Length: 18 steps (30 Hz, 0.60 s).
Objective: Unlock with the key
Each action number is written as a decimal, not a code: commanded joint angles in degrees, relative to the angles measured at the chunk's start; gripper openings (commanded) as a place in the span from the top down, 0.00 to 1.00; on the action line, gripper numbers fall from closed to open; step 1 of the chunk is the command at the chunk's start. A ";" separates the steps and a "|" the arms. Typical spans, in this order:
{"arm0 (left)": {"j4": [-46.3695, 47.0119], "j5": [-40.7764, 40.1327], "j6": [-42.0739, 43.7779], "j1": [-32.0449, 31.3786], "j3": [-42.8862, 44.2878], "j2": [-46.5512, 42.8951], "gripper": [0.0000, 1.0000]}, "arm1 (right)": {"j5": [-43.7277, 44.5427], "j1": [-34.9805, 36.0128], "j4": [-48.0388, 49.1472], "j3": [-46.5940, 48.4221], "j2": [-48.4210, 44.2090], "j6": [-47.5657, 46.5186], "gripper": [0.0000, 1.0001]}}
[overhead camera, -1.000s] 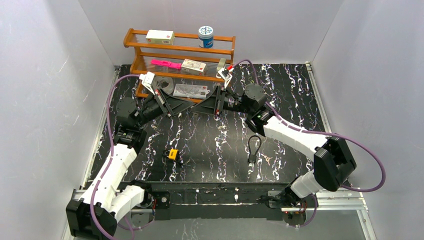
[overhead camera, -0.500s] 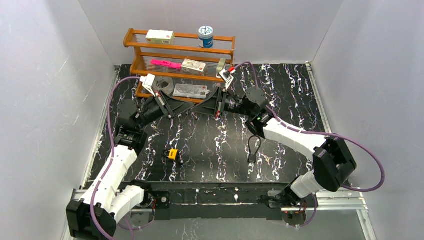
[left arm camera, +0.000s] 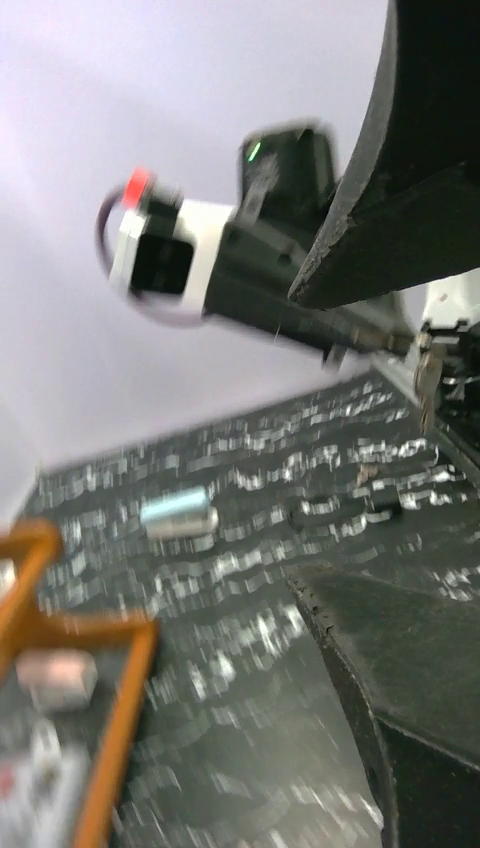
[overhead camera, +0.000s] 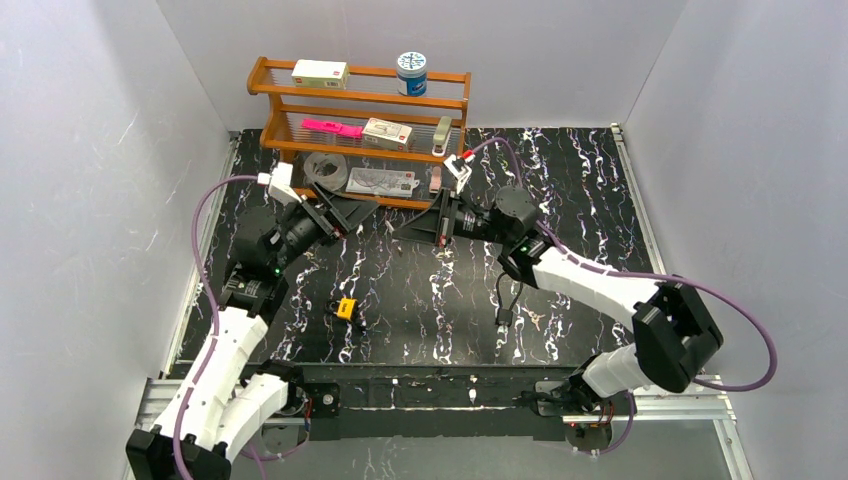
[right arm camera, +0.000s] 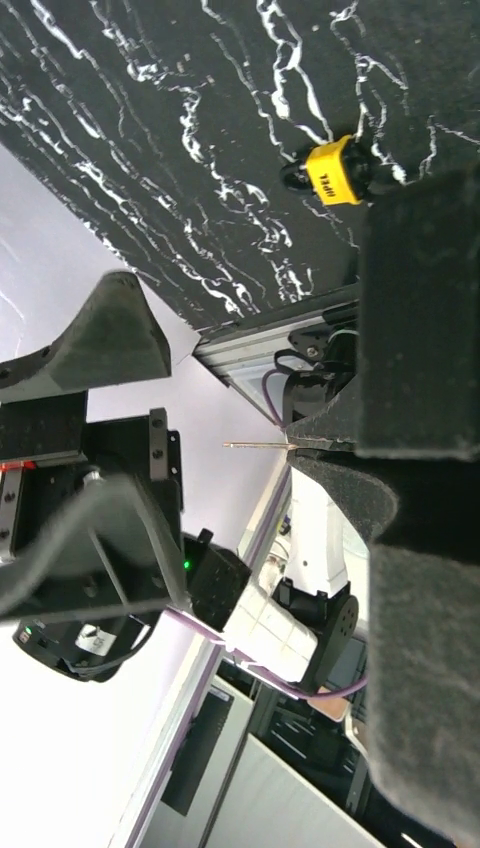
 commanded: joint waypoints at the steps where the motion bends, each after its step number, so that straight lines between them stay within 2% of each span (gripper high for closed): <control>1: -27.49 -17.18 6.89 0.12 2.98 -1.66 0.02 | 1.64 -0.18 -4.65 -2.52 -6.33 -4.04 0.99; 6: -56.79 -34.86 3.68 0.08 5.47 1.28 0.04 | 6.88 -0.16 -20.54 -4.21 -11.91 -11.71 0.99; 8: -62.63 -38.63 2.59 0.10 5.60 2.31 0.07 | 9.13 -0.15 -25.23 -4.76 -13.83 -14.24 0.99; 15: -65.63 -38.18 -4.51 0.07 0.25 4.08 0.10 | 13.63 -0.15 -28.25 -9.62 -18.41 -16.18 0.99; 18: -63.61 -36.47 -8.35 -0.08 -3.46 5.23 0.10 | 13.73 -0.16 -28.68 -11.06 -19.61 -16.75 0.99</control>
